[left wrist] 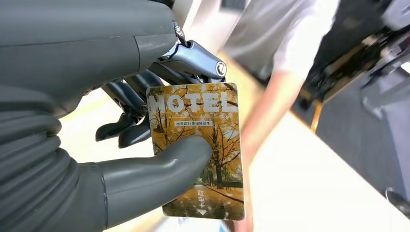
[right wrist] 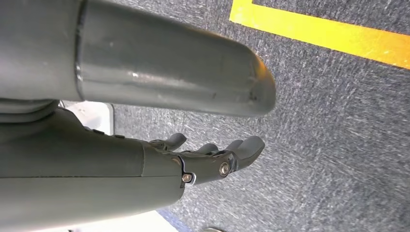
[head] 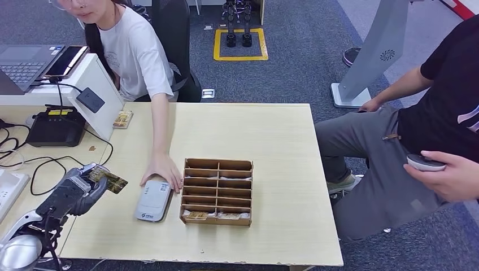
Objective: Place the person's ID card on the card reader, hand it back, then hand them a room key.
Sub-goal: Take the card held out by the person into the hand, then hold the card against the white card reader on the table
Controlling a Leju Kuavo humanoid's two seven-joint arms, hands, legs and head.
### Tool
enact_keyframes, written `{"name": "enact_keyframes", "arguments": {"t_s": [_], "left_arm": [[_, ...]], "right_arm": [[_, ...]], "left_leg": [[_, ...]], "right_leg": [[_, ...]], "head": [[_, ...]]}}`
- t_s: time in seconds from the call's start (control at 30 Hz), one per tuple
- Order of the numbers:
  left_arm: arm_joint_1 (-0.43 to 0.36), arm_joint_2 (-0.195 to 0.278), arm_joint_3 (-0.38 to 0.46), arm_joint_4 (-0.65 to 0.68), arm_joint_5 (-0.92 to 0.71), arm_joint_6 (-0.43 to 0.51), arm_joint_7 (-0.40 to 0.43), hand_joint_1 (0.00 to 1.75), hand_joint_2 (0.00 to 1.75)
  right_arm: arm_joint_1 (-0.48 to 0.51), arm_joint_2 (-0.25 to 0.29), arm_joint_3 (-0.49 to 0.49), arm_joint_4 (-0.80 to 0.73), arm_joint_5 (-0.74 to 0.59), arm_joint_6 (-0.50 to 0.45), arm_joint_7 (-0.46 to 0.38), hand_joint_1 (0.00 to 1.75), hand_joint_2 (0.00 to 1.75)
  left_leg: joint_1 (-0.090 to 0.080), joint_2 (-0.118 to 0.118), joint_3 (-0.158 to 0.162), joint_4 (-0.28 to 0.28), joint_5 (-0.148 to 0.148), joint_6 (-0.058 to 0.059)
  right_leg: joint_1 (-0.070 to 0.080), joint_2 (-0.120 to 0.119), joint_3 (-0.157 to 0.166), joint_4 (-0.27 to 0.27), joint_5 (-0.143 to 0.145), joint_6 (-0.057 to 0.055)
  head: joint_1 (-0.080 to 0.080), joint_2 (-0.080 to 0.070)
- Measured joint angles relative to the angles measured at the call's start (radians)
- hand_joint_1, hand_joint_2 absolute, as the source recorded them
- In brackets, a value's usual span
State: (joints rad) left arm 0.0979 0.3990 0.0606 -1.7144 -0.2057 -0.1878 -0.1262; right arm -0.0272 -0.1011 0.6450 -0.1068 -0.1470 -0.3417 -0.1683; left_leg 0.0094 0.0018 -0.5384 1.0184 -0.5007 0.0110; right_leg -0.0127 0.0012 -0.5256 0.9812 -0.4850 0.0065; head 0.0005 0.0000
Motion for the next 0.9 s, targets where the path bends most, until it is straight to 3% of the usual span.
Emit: {"name": "enact_keyframes", "arguments": {"t_s": [0.17, 0.57, 0.9], "left_arm": [[-0.002, -0.031, -0.009, 0.018, 0.014, 0.002, 0.088, 1.75, 1.75], [-0.034, -0.069, -0.052, 0.080, -0.103, 0.059, 0.134, 1.75, 1.75], [-0.092, -0.151, -0.130, 0.167, -0.169, 0.141, 0.170, 1.75, 1.75]], "right_arm": [[0.001, 0.002, 0.003, 0.000, -0.008, -0.004, 0.004, 0.00, 0.00], [0.001, 0.003, 0.005, 0.000, -0.014, -0.005, 0.007, 0.00, 0.00], [-0.001, 0.007, 0.026, 0.000, -0.016, -0.006, 0.014, 0.00, 0.00]], "left_leg": [[0.000, 0.000, 0.000, 0.000, 0.000, 0.000], [0.000, 0.000, 0.000, 0.000, 0.000, 0.000], [0.000, 0.000, -0.001, 0.001, 0.001, 0.001]], "right_leg": [[0.000, 0.000, -0.001, 0.000, 0.000, 0.000], [0.000, 0.000, -0.001, 0.000, 0.000, 0.000], [0.000, 0.000, -0.001, 0.000, 0.001, 0.001]], "head": [[0.000, 0.000], [0.000, 0.000], [0.000, 0.000]]}}
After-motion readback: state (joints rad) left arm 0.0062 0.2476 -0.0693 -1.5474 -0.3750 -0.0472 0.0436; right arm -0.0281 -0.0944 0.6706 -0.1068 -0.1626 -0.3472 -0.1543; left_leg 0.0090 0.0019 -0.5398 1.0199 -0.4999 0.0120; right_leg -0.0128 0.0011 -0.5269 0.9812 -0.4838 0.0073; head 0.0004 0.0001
